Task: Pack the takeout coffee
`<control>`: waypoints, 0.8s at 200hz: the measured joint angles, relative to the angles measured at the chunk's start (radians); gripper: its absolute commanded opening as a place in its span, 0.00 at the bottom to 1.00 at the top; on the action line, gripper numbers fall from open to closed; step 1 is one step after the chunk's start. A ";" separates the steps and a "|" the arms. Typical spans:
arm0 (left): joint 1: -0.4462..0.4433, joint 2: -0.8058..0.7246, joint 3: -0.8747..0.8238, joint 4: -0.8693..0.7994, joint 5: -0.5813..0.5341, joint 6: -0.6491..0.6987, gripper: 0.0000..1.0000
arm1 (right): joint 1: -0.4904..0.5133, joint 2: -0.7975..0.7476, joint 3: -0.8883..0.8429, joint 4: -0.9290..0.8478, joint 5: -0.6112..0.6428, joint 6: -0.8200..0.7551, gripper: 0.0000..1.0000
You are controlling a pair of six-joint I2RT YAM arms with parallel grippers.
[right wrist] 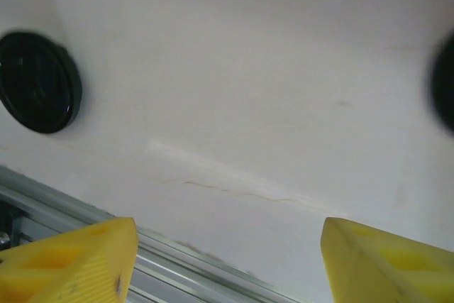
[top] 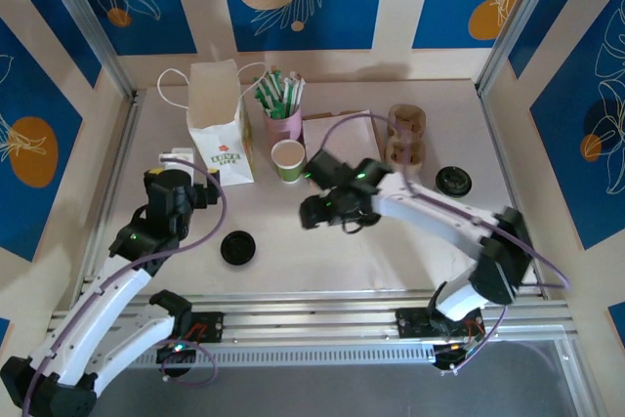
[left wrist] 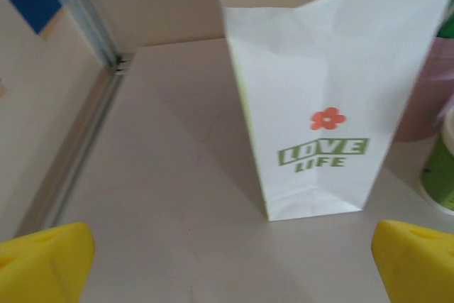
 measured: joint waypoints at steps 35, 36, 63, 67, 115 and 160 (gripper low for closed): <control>0.000 -0.046 0.000 0.001 -0.101 0.000 1.00 | 0.146 0.246 0.122 0.071 0.004 0.044 0.66; 0.000 -0.049 0.000 0.001 -0.105 0.000 1.00 | 0.148 0.250 0.125 0.072 0.004 0.045 0.66; 0.000 -0.090 -0.006 0.006 -0.158 0.003 1.00 | 0.199 0.360 0.200 0.113 -0.005 0.066 0.65; 0.000 -0.095 -0.008 0.009 -0.164 0.003 1.00 | 0.201 0.371 0.209 0.117 -0.005 0.070 0.64; 0.000 -0.125 -0.024 0.031 -0.198 0.004 1.00 | 0.209 0.484 0.305 0.135 -0.023 0.081 0.61; -0.001 -0.122 -0.024 0.031 -0.198 0.004 1.00 | 0.212 0.551 0.351 0.130 -0.023 0.085 0.57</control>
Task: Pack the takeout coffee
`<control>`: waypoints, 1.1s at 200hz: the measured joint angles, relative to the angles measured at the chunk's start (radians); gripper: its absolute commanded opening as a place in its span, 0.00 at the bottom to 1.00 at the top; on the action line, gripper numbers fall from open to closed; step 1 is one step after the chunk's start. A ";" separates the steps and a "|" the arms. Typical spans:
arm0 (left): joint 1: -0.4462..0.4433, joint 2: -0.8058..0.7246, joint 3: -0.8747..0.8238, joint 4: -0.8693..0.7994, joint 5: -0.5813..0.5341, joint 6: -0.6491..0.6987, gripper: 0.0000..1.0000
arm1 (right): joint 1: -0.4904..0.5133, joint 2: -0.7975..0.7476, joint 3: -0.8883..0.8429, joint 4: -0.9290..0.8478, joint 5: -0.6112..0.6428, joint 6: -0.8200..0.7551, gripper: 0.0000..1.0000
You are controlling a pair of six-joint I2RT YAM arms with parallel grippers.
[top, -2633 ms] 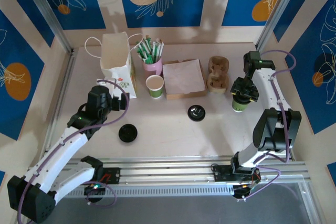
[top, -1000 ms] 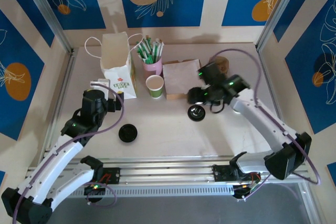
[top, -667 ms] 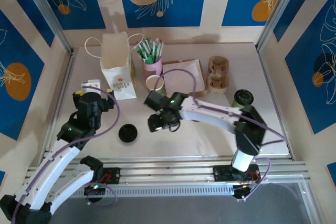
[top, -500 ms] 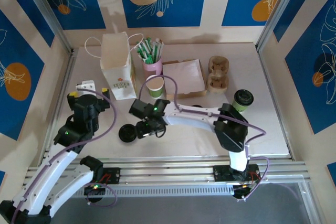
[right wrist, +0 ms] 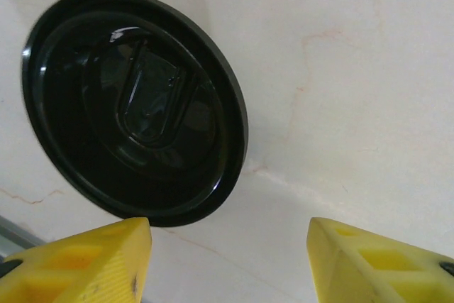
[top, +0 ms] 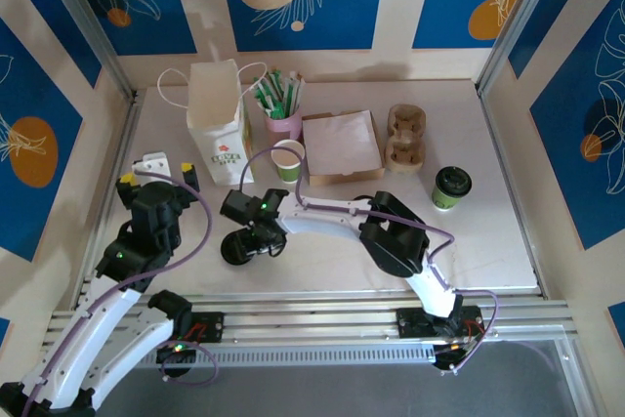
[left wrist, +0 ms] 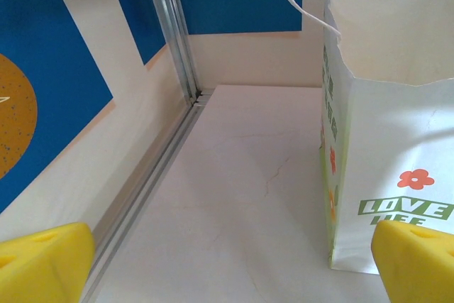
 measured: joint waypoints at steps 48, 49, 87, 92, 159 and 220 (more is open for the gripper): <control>0.000 0.000 0.000 0.001 0.000 0.000 1.00 | -0.009 0.046 0.028 -0.002 -0.003 0.000 0.49; 0.000 0.000 0.000 0.001 0.000 0.000 1.00 | -0.009 0.047 0.029 -0.002 -0.003 0.000 0.49; 0.000 0.000 0.000 0.010 0.000 0.006 1.00 | -0.015 0.081 0.049 -0.002 -0.005 0.000 0.41; 0.000 0.000 0.000 0.012 0.000 0.007 1.00 | -0.016 0.087 0.053 -0.001 -0.005 -0.001 0.40; 0.000 0.000 -0.004 0.019 0.000 0.007 1.00 | -0.032 0.106 0.074 0.000 -0.008 -0.003 0.23; 0.000 0.000 -0.007 0.022 0.000 0.007 1.00 | -0.042 0.106 0.073 -0.005 0.006 -0.004 0.09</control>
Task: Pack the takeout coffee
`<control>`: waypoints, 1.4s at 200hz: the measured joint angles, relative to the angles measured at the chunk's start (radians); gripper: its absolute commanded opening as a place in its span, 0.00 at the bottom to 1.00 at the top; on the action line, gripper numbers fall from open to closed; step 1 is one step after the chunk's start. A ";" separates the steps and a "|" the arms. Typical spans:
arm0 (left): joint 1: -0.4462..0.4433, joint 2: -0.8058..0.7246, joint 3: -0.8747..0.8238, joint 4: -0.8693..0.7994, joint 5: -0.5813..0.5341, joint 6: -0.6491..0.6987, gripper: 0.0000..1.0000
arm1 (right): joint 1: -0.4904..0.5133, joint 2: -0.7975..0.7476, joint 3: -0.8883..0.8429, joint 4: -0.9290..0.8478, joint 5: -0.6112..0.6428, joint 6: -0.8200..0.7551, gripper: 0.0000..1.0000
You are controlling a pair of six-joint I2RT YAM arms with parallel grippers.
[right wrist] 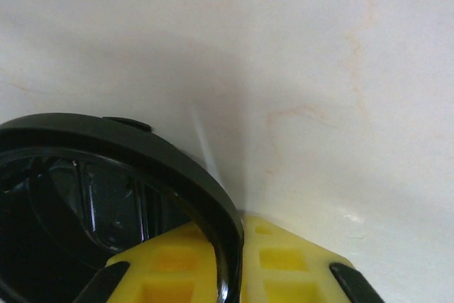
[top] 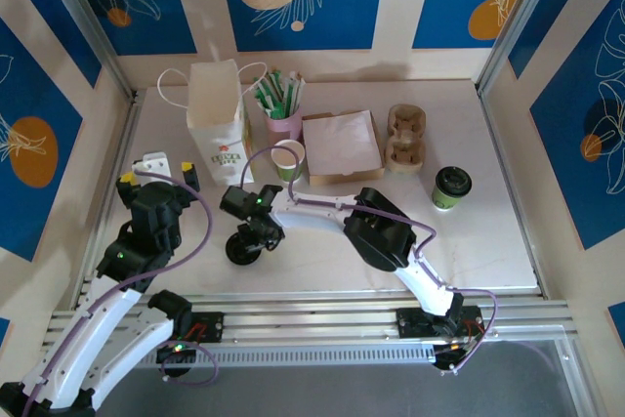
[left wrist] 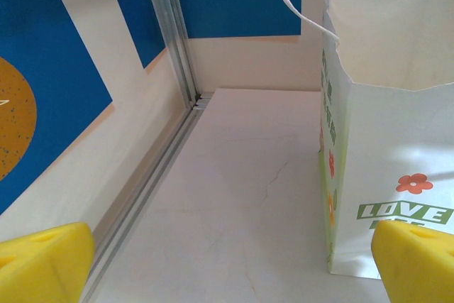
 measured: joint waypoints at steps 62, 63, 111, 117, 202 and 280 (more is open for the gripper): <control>0.000 0.014 0.000 0.000 0.014 0.000 1.00 | -0.076 -0.293 -0.234 -0.027 0.085 -0.010 0.07; 0.000 0.015 0.000 0.000 0.016 0.000 1.00 | -0.079 -0.299 -0.238 -0.027 0.086 -0.011 0.07; 0.000 0.060 0.000 0.000 0.079 0.000 1.00 | -0.380 -0.616 -0.505 -0.043 0.129 -0.050 0.07; 0.000 0.067 0.000 -0.001 0.089 0.000 1.00 | -0.412 -0.632 -0.529 -0.047 0.133 -0.055 0.07; -0.014 0.110 0.000 -0.003 0.184 0.000 1.00 | -0.515 -0.505 -0.555 -0.032 0.076 -0.132 0.09; -0.049 0.188 0.005 -0.017 0.270 0.000 1.00 | -0.524 -0.393 -0.461 -0.033 0.067 -0.143 0.14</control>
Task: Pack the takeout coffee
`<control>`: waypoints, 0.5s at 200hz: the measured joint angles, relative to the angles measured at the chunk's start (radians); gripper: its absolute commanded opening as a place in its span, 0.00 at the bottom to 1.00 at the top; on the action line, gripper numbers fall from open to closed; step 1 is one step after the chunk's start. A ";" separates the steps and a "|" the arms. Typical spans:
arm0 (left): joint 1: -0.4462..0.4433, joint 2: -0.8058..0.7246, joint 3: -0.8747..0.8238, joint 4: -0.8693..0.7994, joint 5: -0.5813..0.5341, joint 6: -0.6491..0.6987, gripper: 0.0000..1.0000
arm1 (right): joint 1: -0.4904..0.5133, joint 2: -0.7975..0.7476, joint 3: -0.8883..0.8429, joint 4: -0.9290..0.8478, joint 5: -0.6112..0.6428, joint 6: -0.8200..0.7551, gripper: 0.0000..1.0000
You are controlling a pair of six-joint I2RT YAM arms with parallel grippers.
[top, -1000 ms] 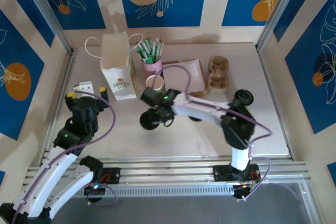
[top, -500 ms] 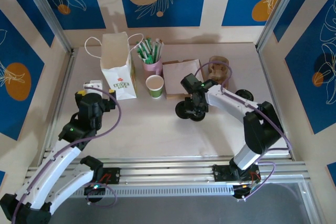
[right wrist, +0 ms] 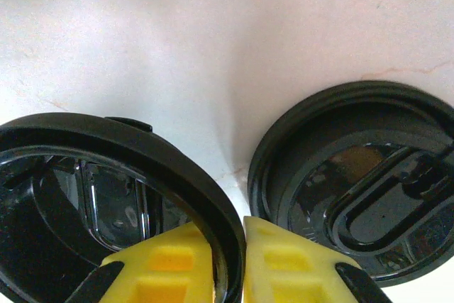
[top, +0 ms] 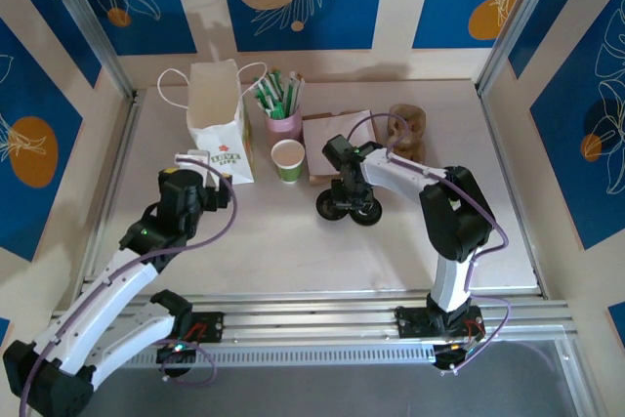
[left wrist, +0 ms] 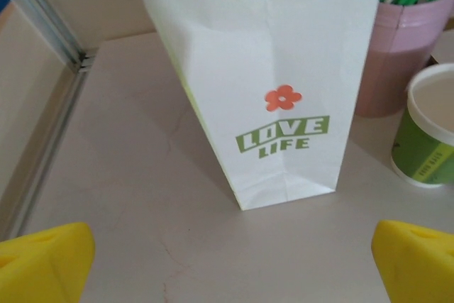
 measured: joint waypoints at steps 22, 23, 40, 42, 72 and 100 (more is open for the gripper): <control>-0.003 0.013 0.003 -0.013 0.019 0.000 1.00 | -0.018 0.006 0.022 -0.010 0.010 0.000 0.14; -0.003 0.013 0.003 -0.013 0.019 0.000 1.00 | -0.018 0.007 0.022 -0.010 0.010 0.000 0.14; -0.007 0.019 0.010 -0.016 0.028 0.000 1.00 | -0.032 0.025 0.041 -0.014 0.018 -0.004 0.16; -0.008 0.020 0.011 -0.016 0.029 0.000 1.00 | -0.034 0.026 0.043 -0.015 0.019 -0.005 0.16; -0.016 0.045 0.019 -0.020 0.050 0.000 1.00 | -0.048 0.056 0.064 -0.036 0.042 -0.014 0.19; -0.024 0.084 0.031 -0.035 0.081 -0.001 1.00 | -0.065 0.067 0.073 -0.050 0.051 -0.031 0.30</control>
